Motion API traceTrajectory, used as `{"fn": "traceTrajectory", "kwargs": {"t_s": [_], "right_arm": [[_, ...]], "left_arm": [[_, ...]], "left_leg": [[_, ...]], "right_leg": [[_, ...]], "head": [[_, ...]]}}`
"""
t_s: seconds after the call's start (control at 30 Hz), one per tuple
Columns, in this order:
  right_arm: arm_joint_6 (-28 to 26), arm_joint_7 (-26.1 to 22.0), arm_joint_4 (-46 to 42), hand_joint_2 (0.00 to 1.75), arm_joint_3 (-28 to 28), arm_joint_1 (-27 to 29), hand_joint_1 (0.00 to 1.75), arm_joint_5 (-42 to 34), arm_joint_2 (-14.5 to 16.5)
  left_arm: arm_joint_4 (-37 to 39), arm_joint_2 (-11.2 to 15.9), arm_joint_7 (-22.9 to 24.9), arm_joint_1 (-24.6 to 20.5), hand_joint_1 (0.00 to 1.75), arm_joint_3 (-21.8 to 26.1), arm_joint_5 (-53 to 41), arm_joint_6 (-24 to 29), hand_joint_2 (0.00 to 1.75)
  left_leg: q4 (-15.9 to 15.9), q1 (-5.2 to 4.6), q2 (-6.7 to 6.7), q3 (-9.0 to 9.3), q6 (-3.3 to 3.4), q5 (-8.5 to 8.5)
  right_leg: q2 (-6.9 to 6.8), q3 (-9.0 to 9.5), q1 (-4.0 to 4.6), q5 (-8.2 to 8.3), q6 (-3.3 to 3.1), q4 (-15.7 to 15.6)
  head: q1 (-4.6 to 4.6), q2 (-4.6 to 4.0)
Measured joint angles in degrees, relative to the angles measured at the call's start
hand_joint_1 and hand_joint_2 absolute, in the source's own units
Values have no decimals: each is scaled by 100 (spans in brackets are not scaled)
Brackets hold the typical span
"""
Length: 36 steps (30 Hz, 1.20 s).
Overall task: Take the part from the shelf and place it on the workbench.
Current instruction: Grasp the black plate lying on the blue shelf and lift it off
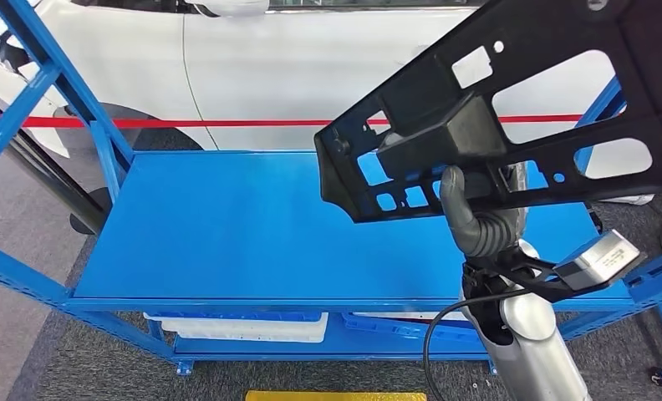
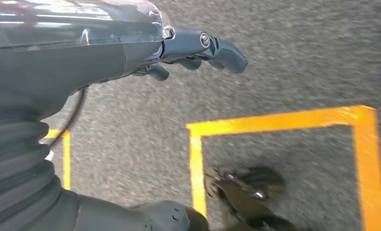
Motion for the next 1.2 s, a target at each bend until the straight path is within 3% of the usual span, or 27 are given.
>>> {"fn": "traceTrajectory", "kwargs": {"t_s": [0.1, 0.13, 0.17, 0.23, 0.27, 0.3, 0.33, 0.4, 0.47, 0.5, 0.57, 0.63, 0.7, 0.77, 0.8, 0.83, 0.87, 0.9, 0.93, 1.0, 1.03, 1.1, 1.13, 1.17, 1.2], "right_arm": [[-46, -17, -1, 175, 32, -9, 175, -2, -37], [-68, -27, -5, 175, 40, -6, 175, -2, -57], [-86, -39, -8, 175, 45, -3, 175, -2, -78], [-108, -63, -15, 175, 51, 26, 175, -4, -108], [-117, -78, -15, 175, 55, 60, 175, -9, -123], [-127, -92, -14, 175, 60, 103, 175, -16, -137], [-138, -108, -13, 175, 64, 146, 175, -24, -147], [-161, -135, -11, 175, 70, 197, 175, -41, -160], [-179, -160, -12, 175, 74, 228, 175, -49, -166], [-182, -173, -11, 175, 75, 250, 175, -50, -168], [-183, -197, -7, 175, 80, 309, 175, -50, -169], [-182, -223, -1, 175, 84, 352, 175, -48, -173], [-204, -279, 3, 175, 86, 425, 175, -3, -176], [-310, -380, 2, 175, 85, 586, 175, 164, -176], [-388, -435, 1, 175, 82, 689, 175, 278, -175], [-462, -479, 1, 175, 78, 790, 175, 381, -174], [-524, -515, 0, 175, 74, 885, 175, 462, -173], [-575, -545, -1, 175, 69, 968, 175, 524, -170], [-630, -574, -4, 175, 63, 1050, 175, 577, -163], [-785, -653, -11, 175, 41, 1229, 175, 704, -126], [-873, -697, -14, 175, 25, 1331, 175, 776, -94], [-1060, -782, -13, 175, -13, 1552, 175, 940, -15], [-1147, -820, -12, 175, -37, 1665, 175, 1021, 25], [-1223, -850, -11, 175, -61, 1769, 175, 1094, 62], [-1282, -876, -9, 175, -84, 1858, 175, 1150, 94]], "left_arm": [[19, 42, 194, 13, 0, -2, -63, -28, 175], [23, 54, 221, 16, 0, -2, -79, -51, 175], [26, 61, 233, 20, 0, -2, -90, -71, 175], [26, 74, 209, 20, 0, -2, -101, -95, 175], [27, 75, 180, 21, 0, -2, -106, -106, 175], [27, 75, 146, 22, 0, -2, -114, -118, 175], [28, 73, 113, 24, 0, -3, -123, -129, 175], [28, 66, 71, 22, 0, -8, -143, -145, 175], [28, 60, 57, 23, 0, -17, -156, -159, 175], [28, 59, 57, 23, 0, -23, -159, -166, 175], [29, 58, 64, 33, 0, -34, -164, -173, 175], [31, 60, 88, 44, 0, -39, -165, -163, 175], [33, 61, 109, 57, 0, -40, -174, -154, 175], [35, 58, 113, 67, 0, -41, -204, -150, 175], [36, 56, 113, 70, 0, -41, -223, -148, 175], [37, 55, 113, 71, 0, -41, -240, -146, 175], [37, 55, 113, 71, 0, -42, -251, -145, 175], [37, 55, 112, 69, 0, -42, -260, -144, 175], [37, 55, 110, 63, 0, -43, -264, -144, 175], [37, 55, 100, 52, 0, -43, -276, -138, 175], [37, 52, 95, 50, 0, -43, -289, -133, 175], [40, 37, 91, 55, 0, -43, -316, -125, 175], [44, 27, 91, 55, 0, -43, -326, -121, 175], [48, 19, 91, 56, 0, -42, -331, -115, 175], [52, 11, 91, 57, 0, -42, -337, -108, 175]], "left_leg": [[-80, 3, 15, -79, 87, 155], [-110, 18, 28, -128, 134, 234], [-137, 33, 41, -192, 174, 317], [-137, 24, 54, -352, 214, 449], [-128, 19, 56, -437, 216, 509], [-115, 16, 56, -523, 212, 566], [-94, 15, 57, -613, 202, 619], [-27, 16, 56, -778, 171, 705], [47, -1, 52, -894, 117, 776], [66, -7, 50, -921, 85, 812], [57, -7, 45, -950, 15, 900], [152, 11, 33, -1024, -50, 783], [606, 33, 27, -1183, -102, 273], [1320, 53, 28, -1325, -143, -235], [1582, 62, 28, -1321, -157, -309], [1674, 67, 29, -1238, -163, -246], [1572, 70, 29, -1060, -157, -95], [1288, 70, 27, -788, -141, 51], [868, 62, 22, -454, -114, 89], [120, 32, 12, 58, -56, -5], [-70, 11, 9, 160, -27, -65], [-145, 1, 21, 118, 45, 22], [-163, 10, 33, 68, 96, 95], [-186, 21, 50, 1, 146, 179], [-198, 30, 67, -77, 184, 261]], "right_leg": [[7, -37, -6, 67, 112, -33], [13, -87, -5, -59, 135, 48], [19, -164, -7, -284, 151, 237], [23, -343, -20, -851, 175, 894], [23, -396, -25, -1013, 192, 1227], [23, -388, -27, -1046, 204, 1442], [22, -291, -28, -963, 210, 1477], [20, 174, -32, -695, 198, 998], [23, 714, -9, -694, 148, 246], [27, 861, 6, -747, 117, 8], [32, 872, 21, -739, 32, -104], [12, 780, 2, -624, -63, -120], [-8, 634, -15, -486, -135, -130], [-12, 453, -9, -346, -151, -120], [-18, 356, -6, -278, -144, -109], [-24, 260, -3, -214, -134, -96], [-30, 167, -3, -153, -121, -81], [-32, 83, -2, -93, -105, -67], [-31, 16, 2, -36, -82, -54], [-38, -43, 8, 72, -16, -53], [-45, -43, 4, 125, 24, -68], [-49, -40, -12, 203, 102, -108], [-36, -73, -21, 120, 132, -71], [-22, -128, -25, -81, 155, 54], [-8, -205, -35, -385, 173, 291]], "head": [[-8, -1], [2, -1], [10, -1], [30, 0], [33, 0], [35, 1], [36, 1], [36, -1], [37, 0], [45, 1], [57, 0], [62, 0], [42, 0], [26, -1], [27, 0], [26, 0], [26, 1], [26, 1], [24, 1], [32, 2], [23, 2], [4, 2], [-5, 2], [7, 2], [17, 1]]}}
